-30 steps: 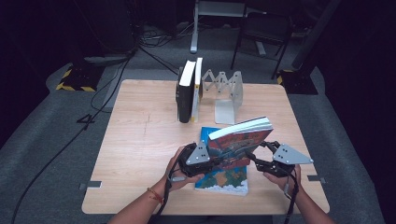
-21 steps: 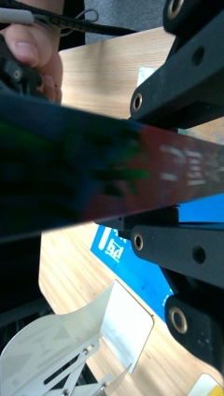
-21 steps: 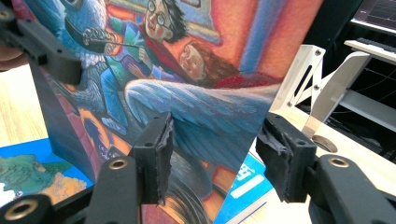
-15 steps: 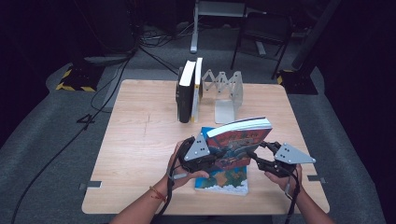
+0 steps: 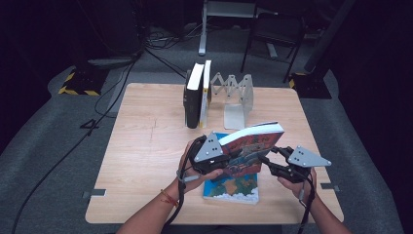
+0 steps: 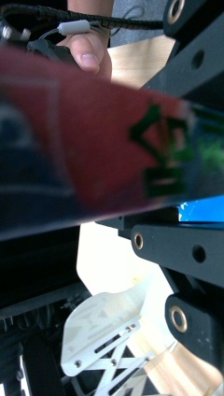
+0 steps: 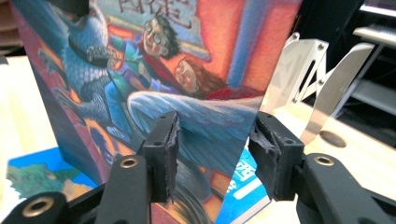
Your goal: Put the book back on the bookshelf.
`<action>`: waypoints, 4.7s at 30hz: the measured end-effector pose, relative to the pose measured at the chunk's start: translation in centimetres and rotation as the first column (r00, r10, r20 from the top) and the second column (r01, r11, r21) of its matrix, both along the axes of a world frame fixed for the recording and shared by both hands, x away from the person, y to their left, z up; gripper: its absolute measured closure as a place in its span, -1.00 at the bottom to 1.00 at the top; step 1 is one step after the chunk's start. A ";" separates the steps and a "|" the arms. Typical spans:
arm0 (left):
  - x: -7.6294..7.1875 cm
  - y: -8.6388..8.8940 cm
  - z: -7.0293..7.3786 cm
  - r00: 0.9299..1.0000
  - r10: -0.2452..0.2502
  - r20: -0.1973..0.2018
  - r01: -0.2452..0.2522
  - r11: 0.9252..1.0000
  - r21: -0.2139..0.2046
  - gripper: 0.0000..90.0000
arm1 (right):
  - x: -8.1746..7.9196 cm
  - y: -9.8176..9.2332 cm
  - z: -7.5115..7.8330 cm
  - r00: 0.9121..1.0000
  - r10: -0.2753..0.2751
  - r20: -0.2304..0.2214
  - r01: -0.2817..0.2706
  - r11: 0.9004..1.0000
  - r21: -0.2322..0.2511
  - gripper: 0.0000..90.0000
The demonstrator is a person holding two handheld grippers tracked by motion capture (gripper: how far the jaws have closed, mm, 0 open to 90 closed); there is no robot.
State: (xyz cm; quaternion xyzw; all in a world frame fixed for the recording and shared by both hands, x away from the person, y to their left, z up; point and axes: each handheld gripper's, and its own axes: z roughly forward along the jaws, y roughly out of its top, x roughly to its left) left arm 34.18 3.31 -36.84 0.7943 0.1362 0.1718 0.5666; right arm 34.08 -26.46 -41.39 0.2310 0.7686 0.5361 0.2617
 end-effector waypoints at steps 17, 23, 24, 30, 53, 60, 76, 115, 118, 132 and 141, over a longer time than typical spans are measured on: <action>4.1 -3.1 2.8 0.995 0.104 0.012 -0.103 0.995 -0.009 0.62 | 0.3 -4.3 -0.8 0.995 -0.054 -0.089 0.048 0.997 -0.068 0.03; 6.1 -2.8 5.0 0.983 0.179 0.048 -0.180 0.983 0.019 0.63 | 1.0 -4.4 -1.9 0.988 -0.082 -0.130 0.066 0.990 -0.124 0.02; 6.4 -2.6 5.2 0.981 0.189 0.047 -0.190 0.982 0.019 0.63 | 1.1 -4.3 -2.1 0.988 -0.082 -0.133 0.064 0.988 -0.138 0.02; 8.3 -1.3 6.8 0.957 0.283 0.056 -0.284 0.959 0.002 0.63 | 1.4 -3.9 -2.7 0.984 -0.092 -0.154 0.066 0.984 -0.166 0.00; 14.7 -0.5 6.2 0.799 0.601 0.014 -0.601 0.799 0.018 0.63 | 1.7 -3.1 -3.8 0.979 -0.107 -0.175 0.060 0.965 -0.254 -0.04; 16.0 -1.5 5.5 0.777 0.628 0.036 -0.629 0.777 0.025 0.62 | 1.7 -2.8 -4.1 0.977 -0.108 -0.185 0.055 0.960 -0.273 -0.06; 18.1 -3.5 1.4 0.760 0.650 0.018 -0.649 0.759 -0.052 0.62 | 1.4 -1.9 -4.4 0.984 -0.099 -0.151 0.040 0.935 -0.353 -0.09; 14.1 -1.0 4.4 0.833 0.551 0.055 -0.551 0.814 0.185 0.53 | 1.6 -2.0 -4.3 0.980 -0.107 -0.171 0.042 0.938 -0.345 -0.12; 14.0 -0.6 4.6 0.846 0.530 0.059 -0.530 0.822 0.210 0.56 | 1.6 -2.0 -4.4 0.979 -0.103 -0.177 0.036 0.937 -0.346 -0.11; 14.4 0.1 3.8 0.860 0.510 -0.002 -0.495 0.835 0.240 0.59 | 1.7 -2.0 -4.4 0.977 -0.103 -0.188 0.034 0.940 -0.340 -0.12; 16.1 -0.6 3.5 0.817 0.576 -0.024 -0.567 0.810 0.151 0.61 | 1.7 -2.2 -4.4 0.976 -0.103 -0.192 0.032 0.940 -0.339 -0.11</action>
